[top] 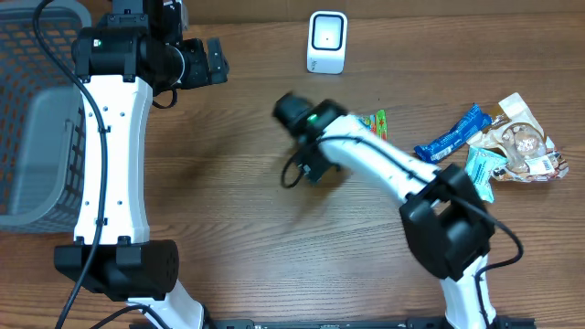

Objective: Scan the item barcode

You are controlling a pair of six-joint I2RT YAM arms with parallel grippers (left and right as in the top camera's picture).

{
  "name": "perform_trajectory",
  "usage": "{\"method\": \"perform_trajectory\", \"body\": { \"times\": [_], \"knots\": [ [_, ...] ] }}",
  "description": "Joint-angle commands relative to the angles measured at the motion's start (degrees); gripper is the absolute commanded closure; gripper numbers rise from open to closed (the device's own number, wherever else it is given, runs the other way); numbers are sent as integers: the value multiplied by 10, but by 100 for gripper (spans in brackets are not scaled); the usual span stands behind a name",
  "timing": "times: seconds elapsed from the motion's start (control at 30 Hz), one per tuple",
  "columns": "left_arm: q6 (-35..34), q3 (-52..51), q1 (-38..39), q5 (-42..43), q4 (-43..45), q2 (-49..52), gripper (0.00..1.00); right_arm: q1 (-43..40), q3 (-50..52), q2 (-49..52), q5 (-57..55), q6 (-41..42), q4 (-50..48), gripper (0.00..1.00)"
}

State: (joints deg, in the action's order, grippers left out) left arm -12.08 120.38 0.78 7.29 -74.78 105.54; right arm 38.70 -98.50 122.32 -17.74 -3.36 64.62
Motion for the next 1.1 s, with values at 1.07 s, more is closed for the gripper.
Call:
{"method": "perform_trajectory", "body": {
  "times": [1.07],
  "knots": [
    [-2, 5, 4, -2, 0, 2, 0, -140, 152, -14, 163, -189, -201, 32]
  ]
}}
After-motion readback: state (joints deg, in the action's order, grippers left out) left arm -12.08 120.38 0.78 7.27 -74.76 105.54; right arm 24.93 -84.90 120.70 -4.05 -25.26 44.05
